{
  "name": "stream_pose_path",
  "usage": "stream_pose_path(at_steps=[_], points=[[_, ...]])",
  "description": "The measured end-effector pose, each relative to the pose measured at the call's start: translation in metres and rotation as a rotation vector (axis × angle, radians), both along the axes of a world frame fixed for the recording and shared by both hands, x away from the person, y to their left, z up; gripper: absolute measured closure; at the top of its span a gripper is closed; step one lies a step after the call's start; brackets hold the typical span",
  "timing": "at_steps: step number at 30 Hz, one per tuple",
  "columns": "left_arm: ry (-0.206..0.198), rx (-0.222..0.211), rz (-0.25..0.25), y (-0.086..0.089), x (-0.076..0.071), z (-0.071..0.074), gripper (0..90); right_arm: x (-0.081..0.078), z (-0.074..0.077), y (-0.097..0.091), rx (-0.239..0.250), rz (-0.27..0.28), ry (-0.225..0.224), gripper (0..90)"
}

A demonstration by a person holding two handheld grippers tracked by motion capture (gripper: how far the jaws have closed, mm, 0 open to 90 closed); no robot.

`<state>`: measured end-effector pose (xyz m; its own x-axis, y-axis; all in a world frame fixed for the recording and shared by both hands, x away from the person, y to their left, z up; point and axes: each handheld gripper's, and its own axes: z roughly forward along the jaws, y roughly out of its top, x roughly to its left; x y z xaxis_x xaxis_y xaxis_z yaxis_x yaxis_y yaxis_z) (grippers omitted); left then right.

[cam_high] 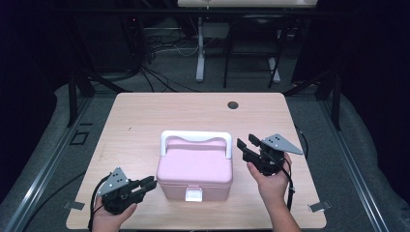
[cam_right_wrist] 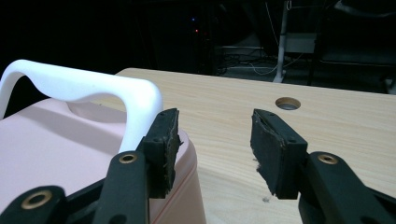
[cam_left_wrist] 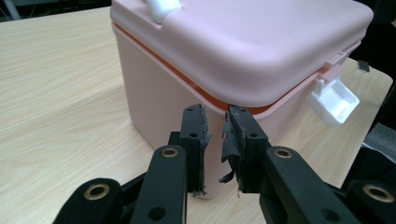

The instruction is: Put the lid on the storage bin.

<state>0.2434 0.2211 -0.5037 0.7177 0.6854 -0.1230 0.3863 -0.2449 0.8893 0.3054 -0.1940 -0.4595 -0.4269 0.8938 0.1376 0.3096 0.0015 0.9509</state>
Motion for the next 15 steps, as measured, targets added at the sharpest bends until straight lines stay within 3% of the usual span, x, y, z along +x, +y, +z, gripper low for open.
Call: stream_pose_path(at_steps=[15], points=[[0.002, -0.021, 0.015, 0.0042, 0.0042, -0.0001, 74.6, -0.0003, 0.0005, -0.0007, 0.003, -0.002, -0.001, 51.5]])
